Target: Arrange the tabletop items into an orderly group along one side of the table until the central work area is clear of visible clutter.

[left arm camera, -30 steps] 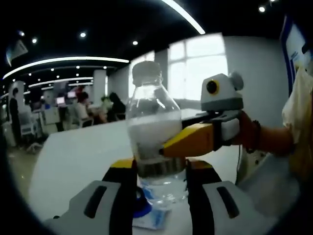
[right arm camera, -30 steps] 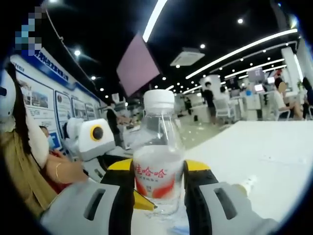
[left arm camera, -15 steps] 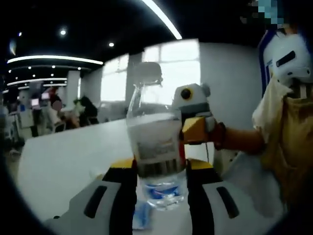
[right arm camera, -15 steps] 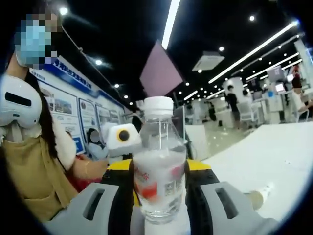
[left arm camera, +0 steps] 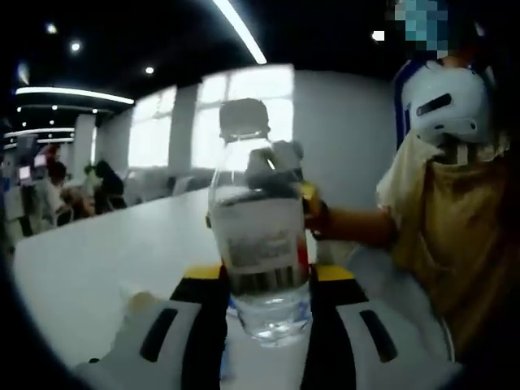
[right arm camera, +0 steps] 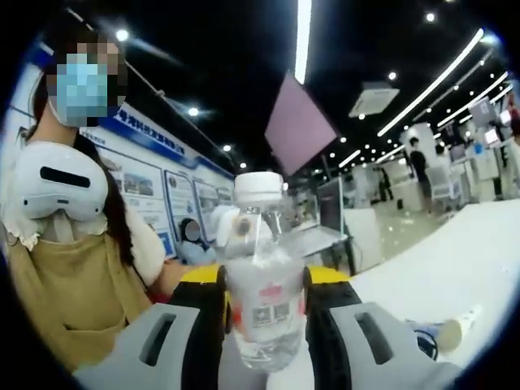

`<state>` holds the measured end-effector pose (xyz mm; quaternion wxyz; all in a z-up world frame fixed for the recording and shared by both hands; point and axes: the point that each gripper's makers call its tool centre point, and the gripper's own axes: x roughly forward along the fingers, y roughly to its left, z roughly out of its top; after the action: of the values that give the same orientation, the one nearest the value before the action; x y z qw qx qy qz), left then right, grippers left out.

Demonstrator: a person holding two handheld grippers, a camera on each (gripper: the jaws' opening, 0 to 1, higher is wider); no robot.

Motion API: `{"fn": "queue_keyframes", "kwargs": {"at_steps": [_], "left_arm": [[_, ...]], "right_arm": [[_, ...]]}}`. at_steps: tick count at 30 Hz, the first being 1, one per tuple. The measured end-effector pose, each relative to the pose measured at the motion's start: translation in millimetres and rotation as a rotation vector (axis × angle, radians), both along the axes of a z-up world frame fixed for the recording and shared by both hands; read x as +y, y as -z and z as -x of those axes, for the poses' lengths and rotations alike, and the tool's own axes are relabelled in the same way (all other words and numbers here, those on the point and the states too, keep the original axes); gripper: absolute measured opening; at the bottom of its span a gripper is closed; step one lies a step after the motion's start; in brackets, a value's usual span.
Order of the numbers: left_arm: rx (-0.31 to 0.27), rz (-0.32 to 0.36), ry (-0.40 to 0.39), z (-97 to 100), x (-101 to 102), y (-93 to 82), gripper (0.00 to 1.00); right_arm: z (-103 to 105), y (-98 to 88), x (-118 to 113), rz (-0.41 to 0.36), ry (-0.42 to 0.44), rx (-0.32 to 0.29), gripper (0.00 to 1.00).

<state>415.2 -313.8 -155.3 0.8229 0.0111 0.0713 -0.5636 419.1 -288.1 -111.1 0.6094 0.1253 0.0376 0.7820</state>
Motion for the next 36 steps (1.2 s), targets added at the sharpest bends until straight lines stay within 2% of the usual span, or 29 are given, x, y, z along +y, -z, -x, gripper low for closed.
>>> {"fn": "queue_keyframes", "kwargs": {"at_steps": [7, 11, 21, 25, 28, 31, 34, 36], "left_arm": [[0.026, 0.008, 0.047, 7.7, -6, 3.6, 0.37], [0.032, -0.045, 0.079, 13.0, -7, 11.8, 0.37], [0.058, -0.094, 0.122, 20.6, -8, 23.7, 0.37], [0.09, -0.046, 0.092, 14.5, -6, 21.7, 0.37], [0.082, -0.004, 0.066, 8.8, -7, 15.4, 0.38], [0.081, 0.016, 0.005, -2.8, -6, 12.8, 0.38], [0.091, 0.05, -0.046, -13.5, -7, 11.7, 0.4], [0.073, 0.045, -0.094, -20.9, -7, 11.4, 0.41]], "right_arm": [[8, 2.9, -1, 0.027, -0.03, 0.004, 0.38], [15, 11.1, -1, 0.07, -0.058, -0.027, 0.38], [26, 20.2, 6, 0.115, -0.099, -0.046, 0.39], [17, 16.7, 9, 0.106, -0.054, -0.004, 0.38], [10, 10.1, 9, 0.084, -0.017, -0.003, 0.37], [-1, 9.7, 8, 0.086, 0.037, -0.016, 0.37], [-11, 10.2, 9, 0.085, 0.083, 0.0, 0.36], [-17, 13.1, 9, 0.096, 0.114, -0.009, 0.36]]}}
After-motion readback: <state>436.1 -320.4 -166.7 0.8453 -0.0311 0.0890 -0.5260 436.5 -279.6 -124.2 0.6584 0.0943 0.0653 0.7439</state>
